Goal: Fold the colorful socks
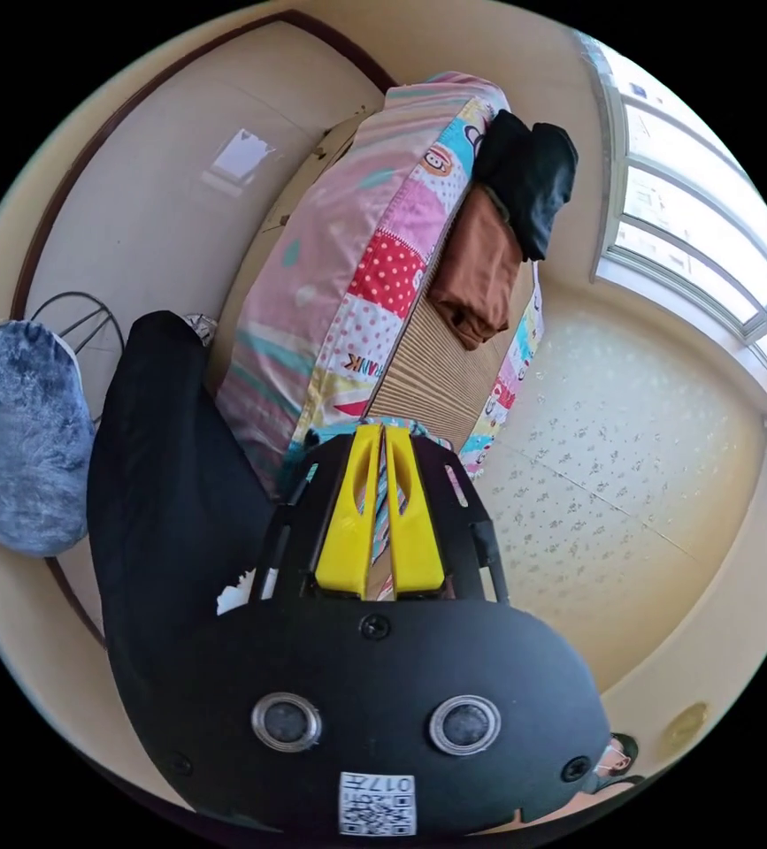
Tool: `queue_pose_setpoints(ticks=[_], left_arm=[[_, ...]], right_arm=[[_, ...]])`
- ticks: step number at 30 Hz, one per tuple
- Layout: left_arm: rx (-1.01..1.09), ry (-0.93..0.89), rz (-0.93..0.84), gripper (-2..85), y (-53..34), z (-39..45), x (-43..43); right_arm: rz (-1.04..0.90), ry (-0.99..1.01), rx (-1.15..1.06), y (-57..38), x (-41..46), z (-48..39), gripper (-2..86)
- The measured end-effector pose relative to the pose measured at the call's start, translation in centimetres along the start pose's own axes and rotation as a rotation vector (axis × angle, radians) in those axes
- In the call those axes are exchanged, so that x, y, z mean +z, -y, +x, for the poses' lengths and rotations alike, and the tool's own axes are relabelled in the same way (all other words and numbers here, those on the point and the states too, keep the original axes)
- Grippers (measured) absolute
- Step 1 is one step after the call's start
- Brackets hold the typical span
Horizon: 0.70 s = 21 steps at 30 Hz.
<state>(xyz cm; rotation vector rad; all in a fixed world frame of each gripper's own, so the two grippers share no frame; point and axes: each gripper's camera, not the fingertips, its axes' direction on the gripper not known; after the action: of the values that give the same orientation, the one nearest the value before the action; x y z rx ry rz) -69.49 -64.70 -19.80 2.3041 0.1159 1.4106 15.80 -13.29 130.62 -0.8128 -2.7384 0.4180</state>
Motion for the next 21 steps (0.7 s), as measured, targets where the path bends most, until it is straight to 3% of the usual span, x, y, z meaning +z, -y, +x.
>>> queue_pose_setpoints(ticks=[4, 8, 11, 14, 18, 21], left_arm=[[0.029, 0.025, -0.026, -1.0, 0.2, 1.0, 0.2], [0.053, 0.031, -0.059, -1.0, 0.9, 2.3, 0.6], [0.072, 0.056, -0.074, -0.9, 1.6, 3.5, 0.6], [0.100, 0.115, -0.120, -0.7, 2.6, 5.0, 1.1], [0.143, 0.239, -0.190, 0.4, 3.9, 7.3, 2.4], [0.162, 0.324, -0.271, 3.9, 5.0, 9.1, 4.5]], right_arm=[[-0.014, 0.176, -0.083, -0.5, 1.1, 0.4, 6.6], [0.010, 0.137, -0.083, -1.8, 2.2, 0.0, 3.8], [-0.061, 0.216, -0.274, -4.0, 4.4, -2.2, 3.0], [-0.372, 0.226, -0.554, -8.9, 9.8, -5.0, 2.8], [-0.807, 0.025, -0.815, -22.6, 19.2, -2.5, 3.3], [-1.102, -0.183, -0.884, -30.9, 25.7, 3.5, 4.6]])
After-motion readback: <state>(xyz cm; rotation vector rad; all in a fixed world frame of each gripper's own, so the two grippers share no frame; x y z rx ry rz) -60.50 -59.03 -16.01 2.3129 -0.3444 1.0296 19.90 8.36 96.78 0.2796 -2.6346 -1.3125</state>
